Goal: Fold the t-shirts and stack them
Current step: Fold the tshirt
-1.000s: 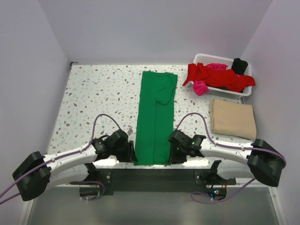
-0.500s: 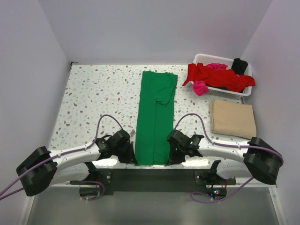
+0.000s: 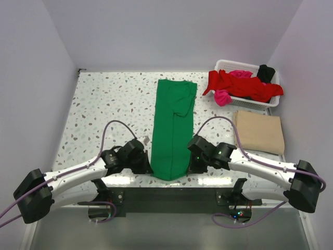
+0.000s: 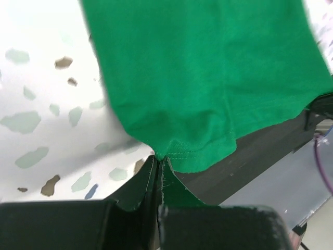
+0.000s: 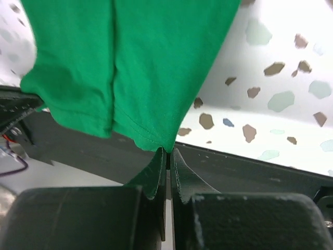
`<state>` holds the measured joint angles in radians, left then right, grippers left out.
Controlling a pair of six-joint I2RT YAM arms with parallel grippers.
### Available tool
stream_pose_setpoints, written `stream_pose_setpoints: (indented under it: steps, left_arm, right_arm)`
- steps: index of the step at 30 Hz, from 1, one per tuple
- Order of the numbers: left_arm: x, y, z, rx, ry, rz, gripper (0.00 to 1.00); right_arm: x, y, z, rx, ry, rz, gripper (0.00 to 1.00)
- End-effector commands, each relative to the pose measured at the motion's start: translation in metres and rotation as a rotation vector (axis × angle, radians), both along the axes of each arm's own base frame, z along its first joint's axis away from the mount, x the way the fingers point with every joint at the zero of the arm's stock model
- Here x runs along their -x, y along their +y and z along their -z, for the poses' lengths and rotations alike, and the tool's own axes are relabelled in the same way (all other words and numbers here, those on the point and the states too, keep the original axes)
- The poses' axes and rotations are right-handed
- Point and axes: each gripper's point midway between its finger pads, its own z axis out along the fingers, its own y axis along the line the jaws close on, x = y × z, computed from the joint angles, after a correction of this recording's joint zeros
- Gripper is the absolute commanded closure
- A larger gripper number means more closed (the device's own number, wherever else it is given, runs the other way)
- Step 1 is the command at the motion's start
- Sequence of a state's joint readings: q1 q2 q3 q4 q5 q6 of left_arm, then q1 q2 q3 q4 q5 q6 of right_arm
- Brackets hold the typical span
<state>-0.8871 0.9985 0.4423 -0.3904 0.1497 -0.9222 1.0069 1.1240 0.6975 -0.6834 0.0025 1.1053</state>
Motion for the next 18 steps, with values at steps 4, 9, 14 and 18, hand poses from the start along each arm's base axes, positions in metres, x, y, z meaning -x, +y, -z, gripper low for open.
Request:
stream_pose_setpoints:
  steps: [4,9,14,18]
  left_arm:
    - [-0.039,-0.019,-0.031,0.019,-0.13,-0.035,1.0]
    - [-0.074,-0.019,-0.038,0.03,-0.176,-0.069,1.0]
    - [-0.119,-0.017,-0.048,0.068,-0.23,-0.1,1.0]
    - [-0.157,-0.027,-0.053,0.065,-0.248,-0.086,1.0]
  right_arm:
    - [-0.042,-0.007,-0.022,0.057,-0.111,0.06,1.0]
    - [-0.078,-0.008,-0.031,0.095,-0.173,0.078,1.0]
    - [-0.118,-0.012,-0.038,0.122,-0.211,0.093,1.0]
    - [-0.149,-0.014,-0.037,0.137,-0.21,0.085,1.0]
